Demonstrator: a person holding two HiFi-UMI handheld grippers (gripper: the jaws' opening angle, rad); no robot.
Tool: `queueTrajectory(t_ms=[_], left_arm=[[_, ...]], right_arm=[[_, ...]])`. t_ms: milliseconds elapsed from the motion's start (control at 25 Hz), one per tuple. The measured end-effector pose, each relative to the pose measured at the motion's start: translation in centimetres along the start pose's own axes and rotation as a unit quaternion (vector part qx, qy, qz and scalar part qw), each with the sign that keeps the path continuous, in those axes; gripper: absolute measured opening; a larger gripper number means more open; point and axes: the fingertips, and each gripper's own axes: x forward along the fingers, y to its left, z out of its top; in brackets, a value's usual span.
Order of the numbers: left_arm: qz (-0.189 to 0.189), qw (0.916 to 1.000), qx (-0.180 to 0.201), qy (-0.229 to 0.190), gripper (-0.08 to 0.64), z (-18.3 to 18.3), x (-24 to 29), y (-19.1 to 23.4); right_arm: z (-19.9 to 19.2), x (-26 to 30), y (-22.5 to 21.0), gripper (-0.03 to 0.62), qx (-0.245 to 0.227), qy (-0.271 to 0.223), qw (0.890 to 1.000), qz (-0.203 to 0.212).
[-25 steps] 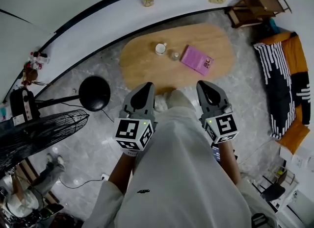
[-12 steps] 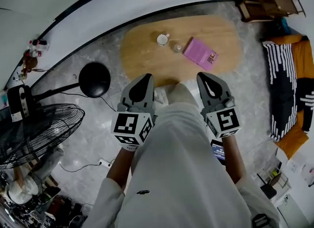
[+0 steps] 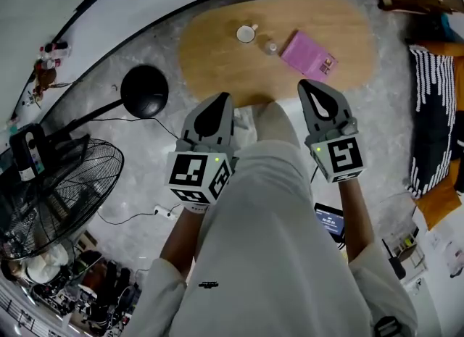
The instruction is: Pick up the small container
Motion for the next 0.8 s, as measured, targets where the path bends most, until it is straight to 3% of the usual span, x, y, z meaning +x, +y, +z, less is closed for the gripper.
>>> queueTrajectory(t_ms=[640, 800], left_arm=[[0.024, 0.9978, 0.005, 0.062, 0.025, -2.0, 7.4, 1.1], [0.027, 0.9967, 0.000, 0.077, 0.025, -3.4, 9.5, 1.2]], right_arm=[[-8.2, 9.1, -3.3, 0.016, 0.005, 0.044, 0.998, 0.048], [-10.5, 11.3, -4.1, 0.031, -0.014, 0.058, 0.996, 0.064]])
